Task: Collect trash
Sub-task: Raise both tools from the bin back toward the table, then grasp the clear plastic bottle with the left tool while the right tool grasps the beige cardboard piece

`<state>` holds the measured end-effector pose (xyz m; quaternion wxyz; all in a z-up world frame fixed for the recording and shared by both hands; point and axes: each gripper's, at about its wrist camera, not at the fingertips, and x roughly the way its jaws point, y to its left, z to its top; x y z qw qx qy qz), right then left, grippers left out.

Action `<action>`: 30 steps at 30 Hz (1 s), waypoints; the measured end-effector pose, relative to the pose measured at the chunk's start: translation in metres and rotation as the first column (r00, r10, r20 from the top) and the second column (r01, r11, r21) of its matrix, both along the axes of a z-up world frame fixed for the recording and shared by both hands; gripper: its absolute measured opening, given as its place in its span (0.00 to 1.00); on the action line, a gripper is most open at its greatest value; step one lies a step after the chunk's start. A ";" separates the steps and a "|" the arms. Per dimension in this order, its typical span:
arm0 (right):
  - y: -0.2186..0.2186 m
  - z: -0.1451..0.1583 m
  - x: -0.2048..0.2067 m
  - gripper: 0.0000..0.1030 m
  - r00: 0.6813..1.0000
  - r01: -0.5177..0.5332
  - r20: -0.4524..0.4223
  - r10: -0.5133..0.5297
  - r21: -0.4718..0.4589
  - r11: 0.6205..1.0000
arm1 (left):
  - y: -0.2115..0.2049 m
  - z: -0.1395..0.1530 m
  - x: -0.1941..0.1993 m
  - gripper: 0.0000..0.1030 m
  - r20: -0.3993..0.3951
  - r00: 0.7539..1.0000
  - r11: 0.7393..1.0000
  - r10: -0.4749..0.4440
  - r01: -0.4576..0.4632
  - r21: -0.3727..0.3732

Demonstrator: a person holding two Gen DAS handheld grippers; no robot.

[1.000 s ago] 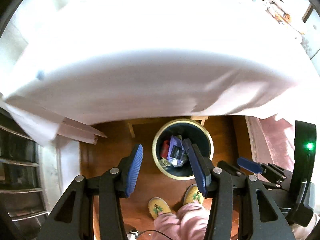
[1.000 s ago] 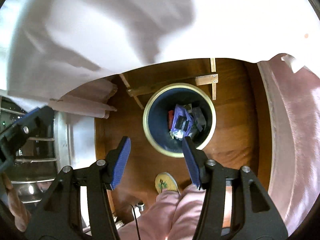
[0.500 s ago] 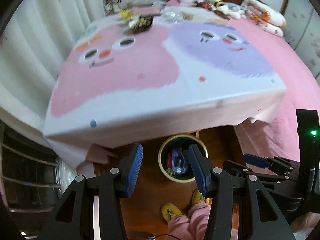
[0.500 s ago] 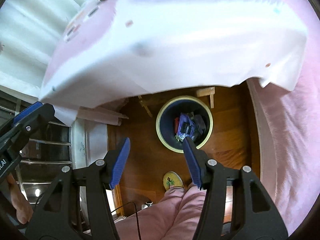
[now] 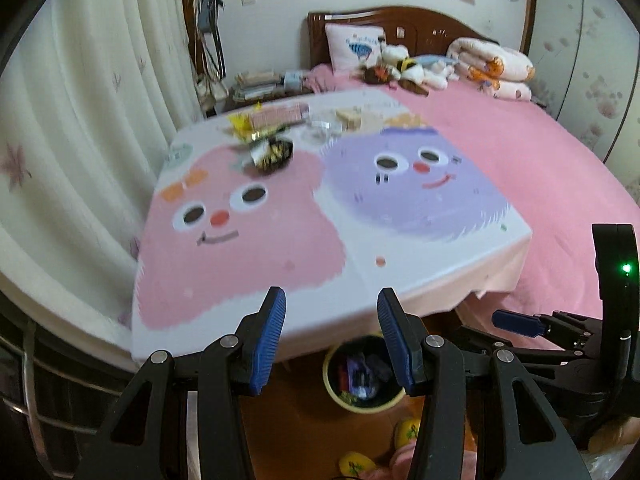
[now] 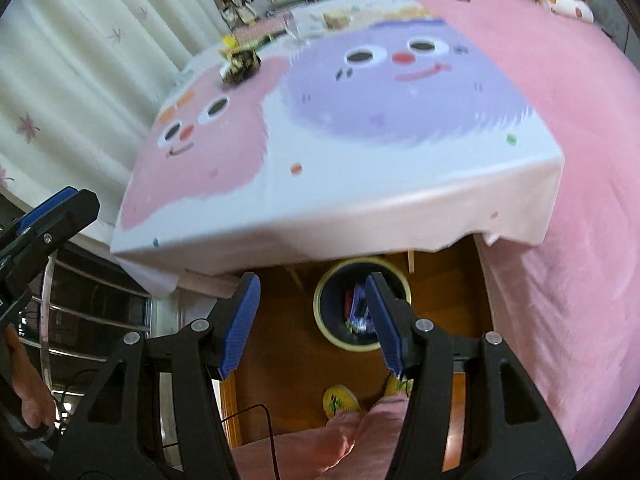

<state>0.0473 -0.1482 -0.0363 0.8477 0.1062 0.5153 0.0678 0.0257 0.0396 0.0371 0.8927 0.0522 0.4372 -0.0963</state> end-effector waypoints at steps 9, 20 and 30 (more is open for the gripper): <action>-0.009 0.042 0.035 0.50 0.995 0.038 0.094 -0.037 -0.008 0.999 | 0.010 0.041 0.026 0.47 0.075 0.997 1.000 0.011 -0.010 -0.006; -0.041 0.081 0.146 0.51 0.981 0.012 0.192 -0.011 -0.004 1.000 | -0.015 0.047 0.127 0.53 0.041 0.997 0.997 0.062 -0.061 -0.046; -0.091 0.058 0.335 0.52 0.982 -0.130 0.141 0.128 0.010 0.991 | -0.080 0.009 0.320 0.55 -0.126 0.976 0.978 0.177 -0.189 -0.092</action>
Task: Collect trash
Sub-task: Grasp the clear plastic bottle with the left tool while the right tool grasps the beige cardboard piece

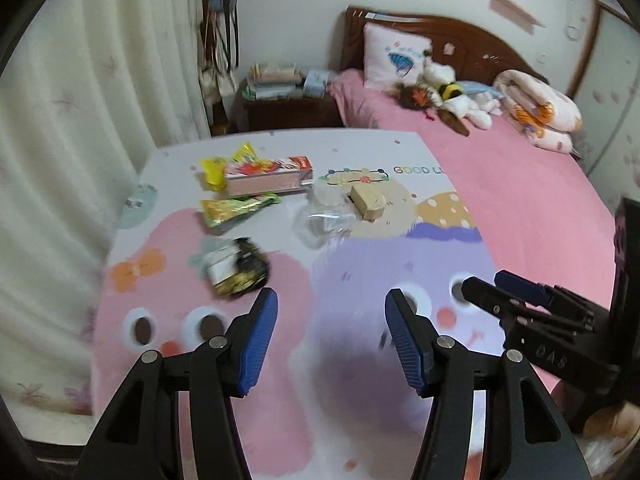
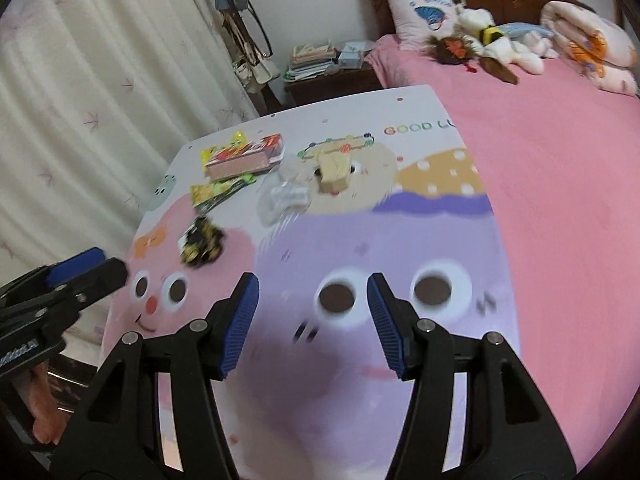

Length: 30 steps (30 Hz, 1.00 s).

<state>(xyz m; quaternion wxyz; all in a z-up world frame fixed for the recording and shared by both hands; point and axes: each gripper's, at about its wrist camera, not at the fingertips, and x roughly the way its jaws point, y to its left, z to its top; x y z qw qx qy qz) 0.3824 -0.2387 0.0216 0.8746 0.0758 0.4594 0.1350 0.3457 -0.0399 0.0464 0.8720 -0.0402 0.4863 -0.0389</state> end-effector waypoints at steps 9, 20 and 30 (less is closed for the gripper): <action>-0.033 -0.042 0.131 0.52 0.994 -0.094 -0.055 0.094 -0.007 0.996 | -0.034 -0.081 0.162 0.55 -0.185 0.972 0.989 0.143 -0.147 -0.004; -0.032 -0.091 0.193 0.52 0.982 -0.134 -0.128 0.140 0.054 0.989 | -0.031 -0.164 0.244 0.62 -0.336 0.921 0.976 0.197 -0.218 -0.025; -0.014 -0.103 0.211 0.52 0.971 -0.176 -0.152 0.186 0.078 0.981 | -0.022 -0.183 0.263 0.65 -0.389 0.903 0.949 0.181 -0.264 -0.170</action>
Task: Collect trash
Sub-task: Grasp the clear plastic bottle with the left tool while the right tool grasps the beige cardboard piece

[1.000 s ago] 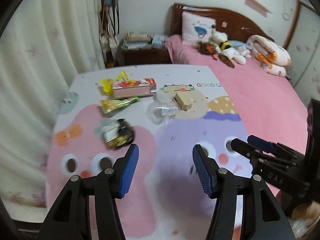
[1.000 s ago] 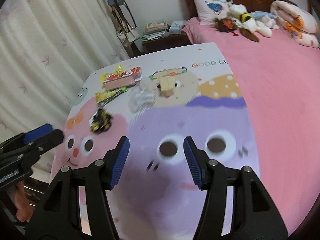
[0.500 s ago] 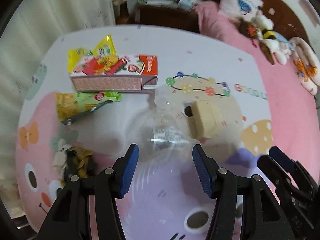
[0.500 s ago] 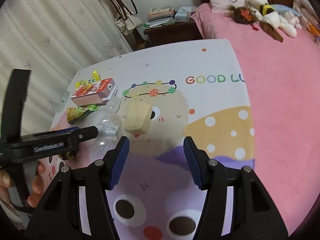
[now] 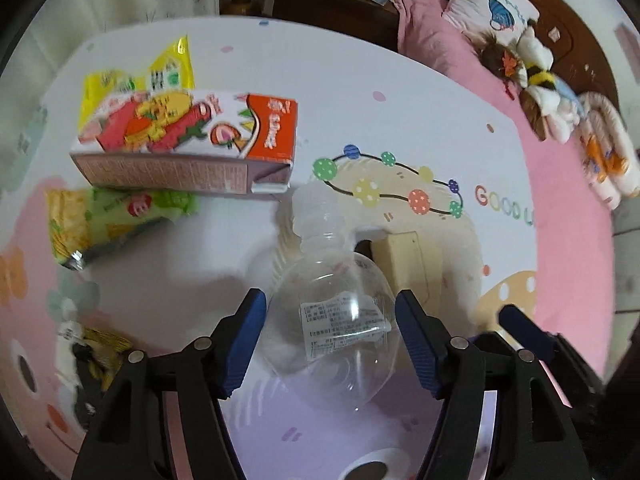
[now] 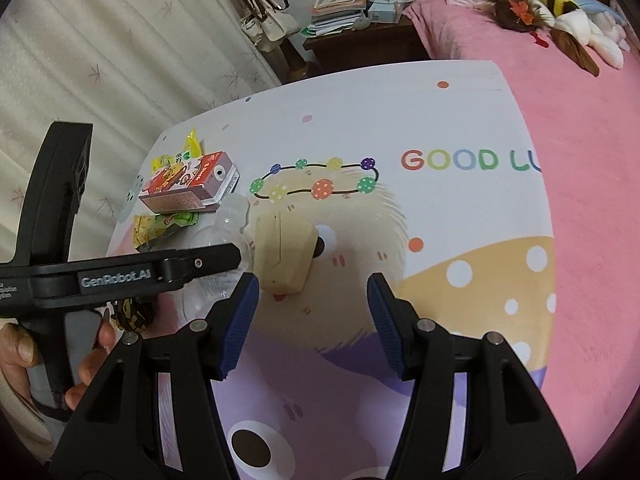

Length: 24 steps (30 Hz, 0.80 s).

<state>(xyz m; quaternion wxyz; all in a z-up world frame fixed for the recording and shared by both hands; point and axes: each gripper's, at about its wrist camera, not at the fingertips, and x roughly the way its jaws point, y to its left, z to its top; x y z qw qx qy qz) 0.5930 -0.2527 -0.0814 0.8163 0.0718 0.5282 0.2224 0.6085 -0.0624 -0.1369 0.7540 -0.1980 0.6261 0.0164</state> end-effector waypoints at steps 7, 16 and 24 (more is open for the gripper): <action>0.009 -0.005 0.007 0.52 1.000 -0.023 -0.012 0.023 -0.017 1.000 | -0.001 -0.016 -0.008 0.61 -0.023 0.999 0.989 0.041 -0.044 -0.139; 0.028 -0.013 0.010 0.52 0.998 -0.069 -0.017 0.069 -0.047 0.996 | 0.001 0.002 -0.032 0.50 0.055 0.998 0.999 0.035 -0.033 -0.029; 0.060 -0.033 0.017 0.52 0.992 -0.127 -0.021 0.125 -0.122 0.984 | 0.011 0.041 -0.060 0.50 0.125 0.992 0.997 0.010 -0.019 0.077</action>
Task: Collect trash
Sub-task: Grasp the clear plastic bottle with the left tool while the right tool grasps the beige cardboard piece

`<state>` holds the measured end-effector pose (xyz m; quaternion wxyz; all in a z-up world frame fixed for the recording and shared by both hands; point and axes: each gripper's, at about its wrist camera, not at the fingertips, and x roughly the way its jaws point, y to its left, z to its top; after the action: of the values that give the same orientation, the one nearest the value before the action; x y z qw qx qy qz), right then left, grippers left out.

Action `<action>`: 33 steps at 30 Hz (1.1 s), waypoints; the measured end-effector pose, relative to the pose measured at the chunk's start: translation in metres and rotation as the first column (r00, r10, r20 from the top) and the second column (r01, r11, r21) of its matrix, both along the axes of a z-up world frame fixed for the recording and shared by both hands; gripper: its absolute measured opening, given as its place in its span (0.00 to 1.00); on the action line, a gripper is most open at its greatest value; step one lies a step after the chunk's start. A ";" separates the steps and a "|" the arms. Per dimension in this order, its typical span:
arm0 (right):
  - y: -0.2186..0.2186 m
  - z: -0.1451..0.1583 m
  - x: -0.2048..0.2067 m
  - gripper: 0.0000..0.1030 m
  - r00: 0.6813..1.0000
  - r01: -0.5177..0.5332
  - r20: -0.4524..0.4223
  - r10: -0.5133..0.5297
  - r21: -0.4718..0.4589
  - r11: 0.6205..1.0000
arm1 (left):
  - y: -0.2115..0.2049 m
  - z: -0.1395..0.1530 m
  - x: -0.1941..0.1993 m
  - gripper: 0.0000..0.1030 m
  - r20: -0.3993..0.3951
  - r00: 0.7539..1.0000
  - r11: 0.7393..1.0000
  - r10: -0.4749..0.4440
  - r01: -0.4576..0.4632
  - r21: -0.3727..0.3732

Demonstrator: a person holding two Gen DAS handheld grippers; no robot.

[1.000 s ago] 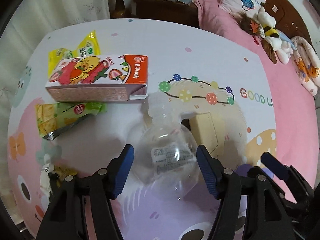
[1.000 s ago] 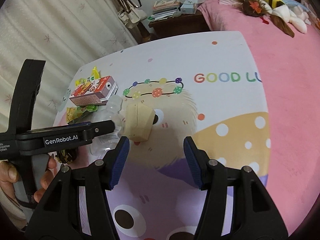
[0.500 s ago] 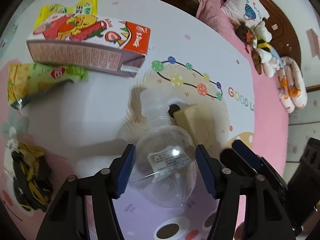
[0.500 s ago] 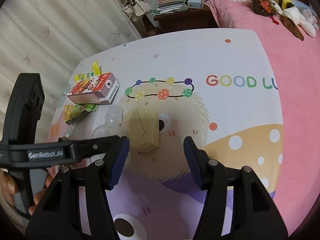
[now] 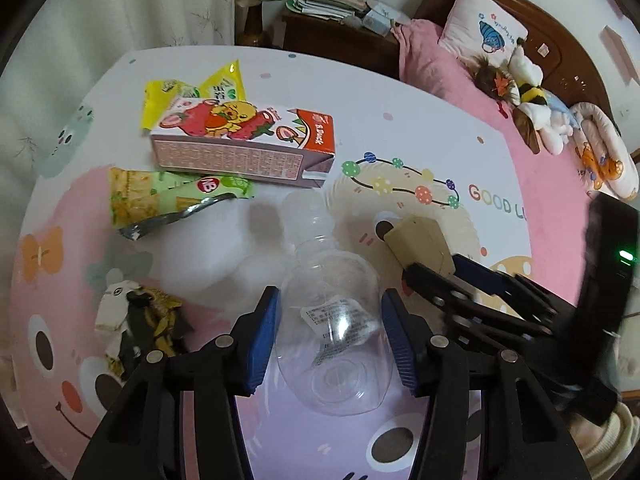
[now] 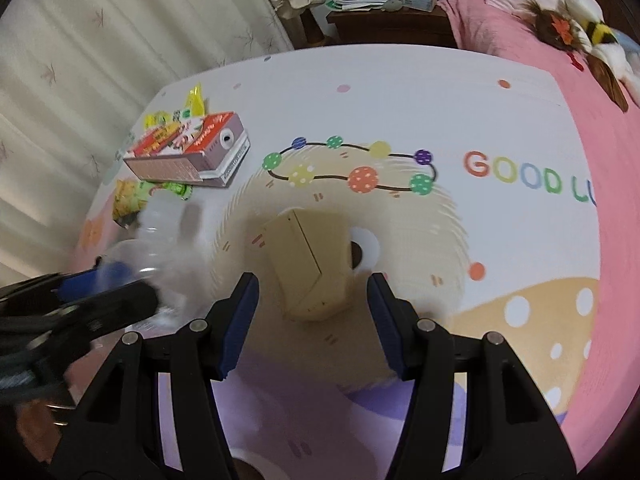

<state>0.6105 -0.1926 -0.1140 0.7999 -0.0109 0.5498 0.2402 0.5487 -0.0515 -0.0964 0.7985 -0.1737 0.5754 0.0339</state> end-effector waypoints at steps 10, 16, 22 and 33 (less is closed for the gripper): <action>0.030 -0.006 0.003 0.42 0.992 -0.006 0.123 0.018 -0.099 0.995 | 0.012 0.021 -0.033 0.50 0.030 1.000 1.000 -0.004 0.004 -0.002; 0.026 0.008 -0.022 0.42 0.992 -0.008 0.124 0.009 -0.005 1.000 | 0.015 0.034 -0.054 0.50 0.054 0.998 1.000 -0.012 0.012 0.008; 0.012 0.045 -0.070 0.41 0.992 -0.011 0.129 -0.003 0.105 0.994 | 0.013 0.055 -0.092 0.50 0.083 0.995 0.999 -0.051 0.050 0.014; 0.004 0.111 -0.228 0.41 0.974 0.052 0.211 -0.083 0.145 0.988 | 0.024 0.097 -0.217 0.50 0.176 0.957 0.972 -0.230 0.233 0.001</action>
<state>0.3827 -0.1883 -0.0029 0.8615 0.0374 0.4415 0.2479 0.3314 -0.0279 0.0003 0.8425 -0.1153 0.5199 -0.0808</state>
